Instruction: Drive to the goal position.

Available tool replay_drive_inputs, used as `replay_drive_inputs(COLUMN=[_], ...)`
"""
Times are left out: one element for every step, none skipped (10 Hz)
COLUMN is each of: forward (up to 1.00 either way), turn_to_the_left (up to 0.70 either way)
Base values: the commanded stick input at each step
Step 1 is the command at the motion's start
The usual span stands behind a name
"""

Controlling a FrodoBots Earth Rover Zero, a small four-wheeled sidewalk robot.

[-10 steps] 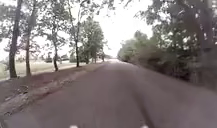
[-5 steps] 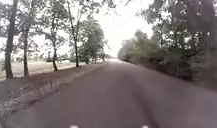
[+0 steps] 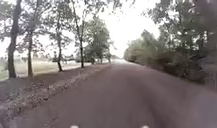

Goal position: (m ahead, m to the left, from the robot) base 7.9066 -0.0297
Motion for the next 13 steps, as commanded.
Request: replay_drive_inputs(forward=[0.7, 0.7, 0.7, 0.7, 0.7, 0.7, 0.7, 0.7, 0.7, 0.7, 0.7, 0.7, 0.7], turn_to_the_left=[0.0, 0.0, 0.0, -0.21, -0.35, -0.35, -0.35, -0.23, 0.0, 0.0, 0.0, 0.0, 0.0])
